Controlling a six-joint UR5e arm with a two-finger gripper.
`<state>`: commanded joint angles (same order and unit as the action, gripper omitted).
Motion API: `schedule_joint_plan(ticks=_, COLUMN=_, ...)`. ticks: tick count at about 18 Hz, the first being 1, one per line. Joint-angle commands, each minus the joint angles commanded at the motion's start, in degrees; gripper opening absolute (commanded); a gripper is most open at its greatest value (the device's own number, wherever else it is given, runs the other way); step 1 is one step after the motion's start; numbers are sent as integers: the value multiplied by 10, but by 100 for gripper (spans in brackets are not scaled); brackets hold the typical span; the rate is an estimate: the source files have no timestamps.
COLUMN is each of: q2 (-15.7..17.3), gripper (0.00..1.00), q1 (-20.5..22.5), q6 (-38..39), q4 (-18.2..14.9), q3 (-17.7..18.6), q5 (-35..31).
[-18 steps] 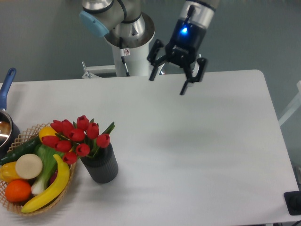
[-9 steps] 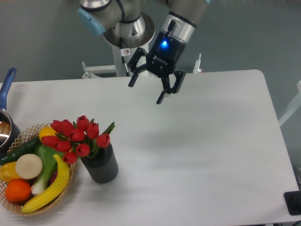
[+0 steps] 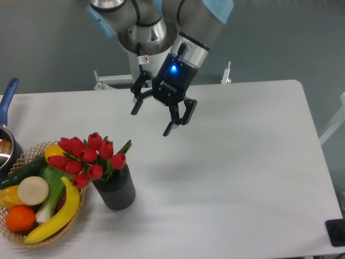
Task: Pick up the flowers from the vase
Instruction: 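Move the open right gripper toward the red tulips in the black vase, then lower the open right gripper onto the tulip stems above the vase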
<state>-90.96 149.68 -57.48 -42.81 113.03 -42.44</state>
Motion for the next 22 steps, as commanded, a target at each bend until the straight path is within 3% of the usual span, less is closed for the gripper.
schedule_joint_plan(ticks=13, q2=-43, gripper=100, q1=-73, q6=-37, q4=12, q3=-13, q5=-45)
schedule_joint_plan(ticks=22, q2=-62, gripper=100, q1=-92, q6=-31, q4=19, q3=-16, q5=-45)
